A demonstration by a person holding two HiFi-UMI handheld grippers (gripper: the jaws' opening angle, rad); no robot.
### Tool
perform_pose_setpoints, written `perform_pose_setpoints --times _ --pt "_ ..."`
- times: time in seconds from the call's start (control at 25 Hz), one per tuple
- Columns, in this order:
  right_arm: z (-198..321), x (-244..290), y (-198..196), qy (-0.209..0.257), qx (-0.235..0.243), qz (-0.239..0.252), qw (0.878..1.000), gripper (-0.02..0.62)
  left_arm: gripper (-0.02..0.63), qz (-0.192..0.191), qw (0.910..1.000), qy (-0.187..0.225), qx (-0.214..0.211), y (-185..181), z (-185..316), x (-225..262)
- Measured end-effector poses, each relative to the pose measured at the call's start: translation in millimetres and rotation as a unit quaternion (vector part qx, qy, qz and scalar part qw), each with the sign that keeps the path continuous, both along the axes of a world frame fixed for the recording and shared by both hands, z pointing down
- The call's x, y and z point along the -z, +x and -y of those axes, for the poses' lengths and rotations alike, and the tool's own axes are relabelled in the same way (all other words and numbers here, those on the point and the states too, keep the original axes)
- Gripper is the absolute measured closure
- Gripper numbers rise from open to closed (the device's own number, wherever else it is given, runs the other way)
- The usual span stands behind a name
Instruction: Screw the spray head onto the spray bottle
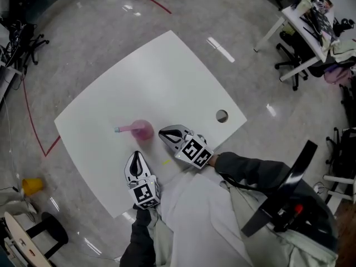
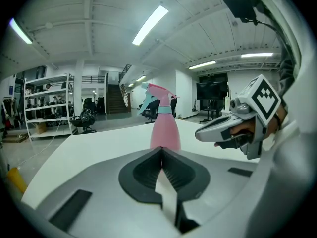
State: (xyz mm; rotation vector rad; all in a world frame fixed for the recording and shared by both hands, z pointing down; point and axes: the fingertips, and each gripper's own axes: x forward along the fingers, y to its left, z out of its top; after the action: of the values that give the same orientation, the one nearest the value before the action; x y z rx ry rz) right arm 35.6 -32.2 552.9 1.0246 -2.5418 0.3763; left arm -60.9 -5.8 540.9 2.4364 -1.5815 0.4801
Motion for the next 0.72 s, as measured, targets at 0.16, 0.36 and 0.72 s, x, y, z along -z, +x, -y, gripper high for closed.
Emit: perform_pose_setpoints --times 0.16,0.36,0.72 --pt "1.8 -0.1 -6.4 0.004 0.010 -0.005 1.000 0.601 0.601 0.002 1.0000 -0.004 0.005 -4.6 1.9 -1.0" --pt "0.5 -0.1 -7.1 0.004 0.016 -0.006 1.000 0.601 0.601 -0.002 0.9998 -0.011 0.014 -5.6 2.0 -2.5" --pt "-3.1 3.1 -1.8 0.015 0.014 -0.011 1.000 0.601 0.601 0.009 0.9998 -0.015 0.004 1.2 -4.3 -6.2"
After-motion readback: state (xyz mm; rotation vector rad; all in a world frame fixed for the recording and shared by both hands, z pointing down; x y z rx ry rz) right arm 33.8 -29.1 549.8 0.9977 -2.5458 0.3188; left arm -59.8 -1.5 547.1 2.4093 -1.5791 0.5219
